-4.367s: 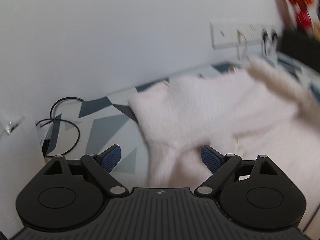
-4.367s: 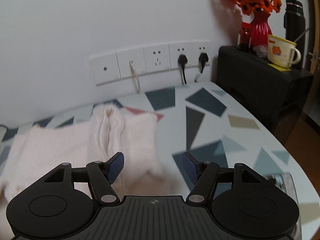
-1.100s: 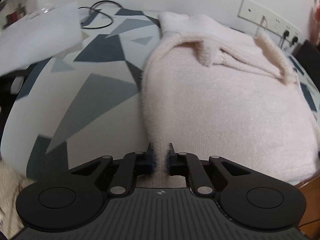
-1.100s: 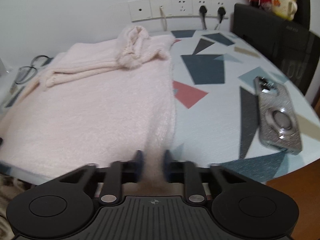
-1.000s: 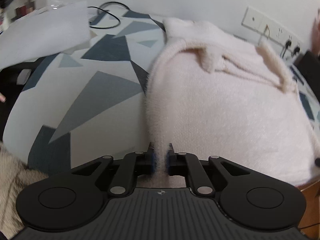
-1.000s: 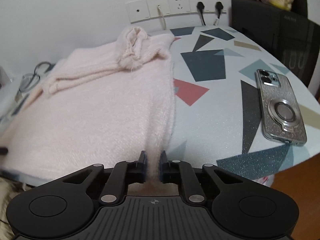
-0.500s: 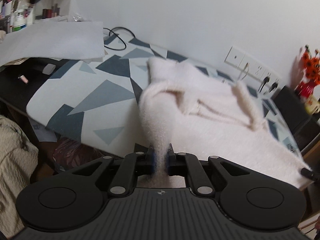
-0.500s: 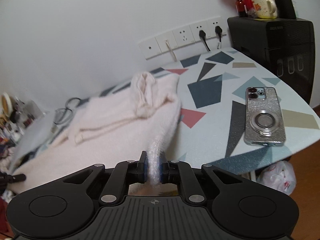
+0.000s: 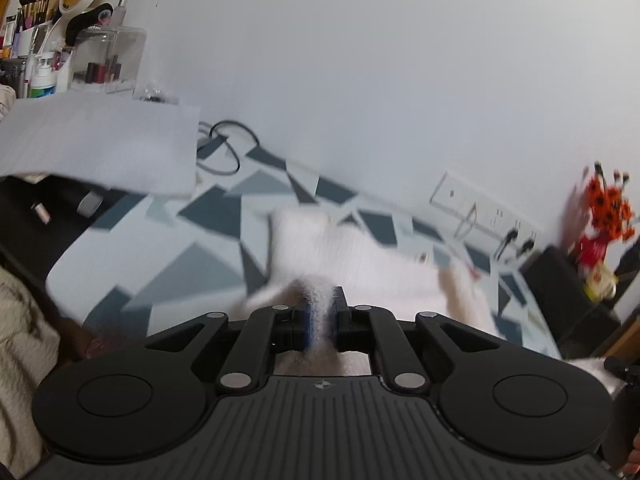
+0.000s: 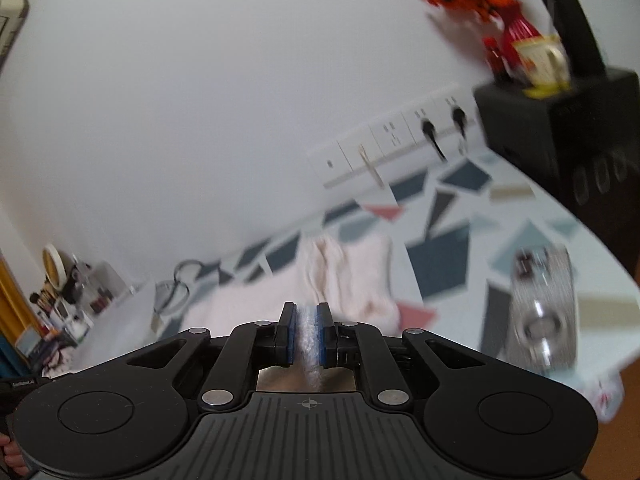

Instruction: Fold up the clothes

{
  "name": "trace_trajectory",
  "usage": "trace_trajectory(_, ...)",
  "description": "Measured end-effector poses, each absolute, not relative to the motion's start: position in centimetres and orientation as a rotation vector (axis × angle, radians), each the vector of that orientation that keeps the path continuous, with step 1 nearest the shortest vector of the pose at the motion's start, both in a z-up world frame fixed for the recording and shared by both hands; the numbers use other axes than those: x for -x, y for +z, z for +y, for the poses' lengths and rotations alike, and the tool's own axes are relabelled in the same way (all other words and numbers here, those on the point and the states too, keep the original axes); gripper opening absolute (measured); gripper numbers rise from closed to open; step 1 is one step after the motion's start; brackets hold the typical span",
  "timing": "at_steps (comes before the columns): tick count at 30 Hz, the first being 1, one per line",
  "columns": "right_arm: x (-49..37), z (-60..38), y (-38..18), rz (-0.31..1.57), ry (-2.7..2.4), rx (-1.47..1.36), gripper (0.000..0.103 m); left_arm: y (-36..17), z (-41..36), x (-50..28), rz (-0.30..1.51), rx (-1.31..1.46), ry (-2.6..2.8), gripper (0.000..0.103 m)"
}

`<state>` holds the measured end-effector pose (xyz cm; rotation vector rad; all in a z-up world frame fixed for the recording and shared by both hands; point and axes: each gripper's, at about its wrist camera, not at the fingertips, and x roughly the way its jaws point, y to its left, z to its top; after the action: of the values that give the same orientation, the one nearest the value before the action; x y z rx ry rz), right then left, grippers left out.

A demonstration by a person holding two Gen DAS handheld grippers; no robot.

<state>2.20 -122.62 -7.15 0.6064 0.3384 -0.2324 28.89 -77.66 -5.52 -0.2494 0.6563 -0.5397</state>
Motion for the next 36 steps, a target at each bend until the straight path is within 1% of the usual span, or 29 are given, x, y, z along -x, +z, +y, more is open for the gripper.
trace_trajectory(4, -6.2, -124.7, -5.5, 0.312, -0.255, -0.574, 0.009, -4.5, -80.0, -32.8, 0.616, 0.219, -0.534, 0.009)
trace_trajectory(11, -14.1, -128.7, -4.8, 0.322, -0.316, -0.530, 0.009, -5.4, -84.1, -41.6, 0.659, 0.186, -0.562, 0.009)
trace_trajectory(15, -21.0, -130.9, -5.7, 0.380, -0.349, -0.511, 0.008, -7.2, -86.9, -48.0, 0.743, 0.180, -0.571, 0.009)
trace_trajectory(18, -27.1, -132.3, -7.3, 0.433, -0.375, -0.513, 0.008, -9.8, -88.9, -53.0, 0.829, 0.172, -0.569, 0.009)
trace_trajectory(21, -32.9, -134.2, -10.0, 0.492, -0.411, -0.549, 0.008, -13.0, -90.3, -57.2, 0.933, 0.179, -0.568, 0.010)
trace_trajectory(26, -40.1, -137.2, -15.5, 0.623, -0.475, -0.591, 0.007, -18.2, -91.9, -62.6, 1.141, 0.184, -0.618, 0.015)
trace_trajectory(28, -41.9, -137.9, -17.6, 0.682, -0.499, -0.598, 0.007, -18.8, -92.2, -63.6, 1.162, 0.153, -0.657, 0.020)
trace_trajectory(29, -42.5, -138.1, -18.5, 0.708, -0.506, -0.599, 0.004, -18.7, -92.3, -63.9, 1.152, 0.121, -0.674, 0.034)
trace_trajectory(30, -42.8, -138.3, -19.1, 0.722, -0.518, -0.598, 0.001, -18.3, -92.3, -64.1, 1.125, 0.079, -0.676, 0.059)
trace_trajectory(31, -42.9, -138.6, -19.6, 0.726, -0.529, -0.606, 0.001, -17.6, -92.1, -64.2, 1.076, 0.036, -0.668, 0.073)
trace_trajectory(33, -42.5, -139.4, -19.8, 0.708, -0.536, -0.659, 0.011, -16.3, -91.3, -64.4, 0.993, -0.014, -0.687, 0.073)
trace_trajectory(34, -42.2, -139.8, -19.5, 0.693, -0.528, -0.682, 0.014, -15.7, -90.9, -64.5, 0.970, -0.031, -0.708, 0.074)
trace_trajectory(36, -41.1, -139.8, -18.2, 0.663, -0.484, -0.679, 0.027, -14.9, -90.3, -64.0, 0.934, -0.075, -0.768, 0.074)
